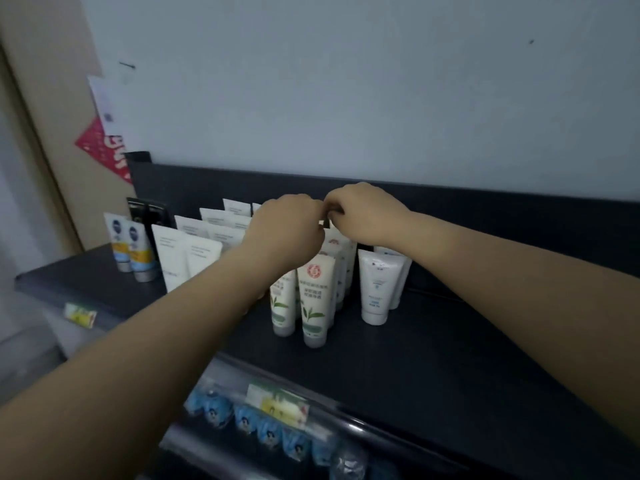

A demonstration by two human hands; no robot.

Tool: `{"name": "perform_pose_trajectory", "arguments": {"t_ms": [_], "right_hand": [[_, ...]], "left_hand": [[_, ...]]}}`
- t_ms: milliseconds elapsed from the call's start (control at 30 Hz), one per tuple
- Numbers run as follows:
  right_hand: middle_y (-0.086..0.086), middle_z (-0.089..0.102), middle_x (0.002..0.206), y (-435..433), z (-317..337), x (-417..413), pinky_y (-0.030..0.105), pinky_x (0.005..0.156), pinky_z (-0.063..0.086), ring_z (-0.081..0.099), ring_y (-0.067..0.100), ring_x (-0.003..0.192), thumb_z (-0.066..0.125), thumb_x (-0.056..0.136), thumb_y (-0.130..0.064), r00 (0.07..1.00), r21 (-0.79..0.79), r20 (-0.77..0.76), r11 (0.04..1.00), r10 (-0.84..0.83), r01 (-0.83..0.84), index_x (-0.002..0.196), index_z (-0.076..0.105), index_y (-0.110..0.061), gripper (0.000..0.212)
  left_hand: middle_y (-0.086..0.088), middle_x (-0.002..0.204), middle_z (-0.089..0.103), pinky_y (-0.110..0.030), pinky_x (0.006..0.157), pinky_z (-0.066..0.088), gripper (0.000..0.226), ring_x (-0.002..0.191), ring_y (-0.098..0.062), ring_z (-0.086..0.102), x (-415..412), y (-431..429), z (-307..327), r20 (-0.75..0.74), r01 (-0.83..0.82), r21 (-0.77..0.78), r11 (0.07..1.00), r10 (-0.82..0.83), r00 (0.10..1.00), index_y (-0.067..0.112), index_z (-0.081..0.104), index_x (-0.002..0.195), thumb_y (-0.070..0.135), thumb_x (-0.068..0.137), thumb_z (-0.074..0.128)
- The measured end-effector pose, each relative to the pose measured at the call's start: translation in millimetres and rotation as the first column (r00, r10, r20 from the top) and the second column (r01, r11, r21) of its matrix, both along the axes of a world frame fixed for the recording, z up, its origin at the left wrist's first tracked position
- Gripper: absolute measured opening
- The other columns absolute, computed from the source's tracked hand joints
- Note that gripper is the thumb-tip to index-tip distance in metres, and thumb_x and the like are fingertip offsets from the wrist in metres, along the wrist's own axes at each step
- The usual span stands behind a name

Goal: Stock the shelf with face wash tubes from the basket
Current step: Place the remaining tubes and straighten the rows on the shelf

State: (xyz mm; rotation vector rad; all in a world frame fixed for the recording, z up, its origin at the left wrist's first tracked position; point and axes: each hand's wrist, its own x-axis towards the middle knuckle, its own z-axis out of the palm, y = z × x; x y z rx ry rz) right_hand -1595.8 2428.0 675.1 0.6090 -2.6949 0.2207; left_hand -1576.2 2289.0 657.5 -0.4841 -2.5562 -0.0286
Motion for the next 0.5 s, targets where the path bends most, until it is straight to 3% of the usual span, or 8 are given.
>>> {"name": "perform_pose_trajectory", "arguments": {"t_ms": [133,333,500], "right_hand": [[0.001,0.064,0.111,-37.2,0.5,11.0,0.032,0.072,0.044,0.059,0.02,0.094,0.043,0.095,-0.019,0.995,-0.001,-0.056,0.997,0.083,-0.083,0.115,0.063,-0.02,0.028],[0.002,0.056,0.129,-125.9,-5.8,39.1,0.036,0.095,0.036,0.053,0.024,0.116,0.042,0.096,-0.021,0.946,0.076,-0.165,0.96,0.28,-0.271,0.129,0.054,-0.02,0.036],[0.007,0.059,0.119,-208.8,-19.8,67.2,0.04,0.088,0.044,0.055,0.029,0.106,0.043,0.093,-0.019,0.909,0.071,-0.142,0.92,0.392,-0.386,0.116,0.06,-0.015,0.029]], "left_hand": [[-0.003,0.11,0.061,-0.037,0.079,0.048,0.031,0.103,-0.024,0.057,17.3,-34.7,-0.9,-0.001,-0.099,0.057,0.994,0.099,0.995,0.021,0.057,0.12,0.019,0.092,0.045],[-0.003,0.115,0.062,-0.039,0.082,0.049,0.038,0.105,-0.024,0.058,62.0,-124.4,-13.0,0.006,-0.267,0.091,0.959,0.267,0.964,0.021,0.05,0.131,0.02,0.093,0.044],[-0.01,0.105,0.061,-0.042,0.076,0.05,0.026,0.094,-0.032,0.059,105.5,-204.8,-30.6,0.061,-0.395,0.081,0.915,0.391,0.918,0.014,0.057,0.114,0.02,0.091,0.046]]}}
